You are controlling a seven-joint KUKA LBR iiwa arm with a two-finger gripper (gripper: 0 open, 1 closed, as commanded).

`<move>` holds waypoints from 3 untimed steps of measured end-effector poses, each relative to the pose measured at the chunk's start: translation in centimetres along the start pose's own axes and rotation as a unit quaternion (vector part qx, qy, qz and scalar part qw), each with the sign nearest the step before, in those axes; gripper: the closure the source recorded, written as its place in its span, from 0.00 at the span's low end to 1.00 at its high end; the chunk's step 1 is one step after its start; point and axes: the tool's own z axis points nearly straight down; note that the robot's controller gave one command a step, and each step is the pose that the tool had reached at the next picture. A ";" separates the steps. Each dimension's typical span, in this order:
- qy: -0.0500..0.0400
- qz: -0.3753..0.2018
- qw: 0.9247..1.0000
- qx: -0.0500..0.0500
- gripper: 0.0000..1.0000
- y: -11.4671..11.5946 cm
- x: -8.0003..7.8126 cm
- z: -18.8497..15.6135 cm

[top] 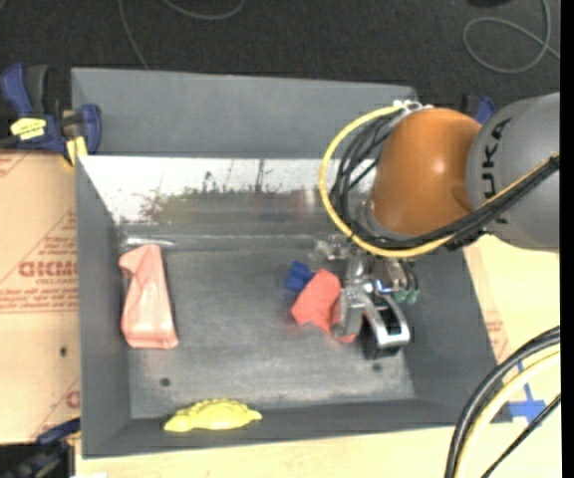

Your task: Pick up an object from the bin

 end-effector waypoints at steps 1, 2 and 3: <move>0.003 0.031 1.000 -0.001 0.00 -0.7 0.5 2.9; 0.000 0.058 0.998 0.000 0.00 -0.8 -0.6 4.8; 0.001 0.027 1.000 -0.001 0.00 -1.9 -0.8 6.5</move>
Offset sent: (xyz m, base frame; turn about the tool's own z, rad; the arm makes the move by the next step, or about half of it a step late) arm 0.0099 -0.0064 -0.0529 0.1110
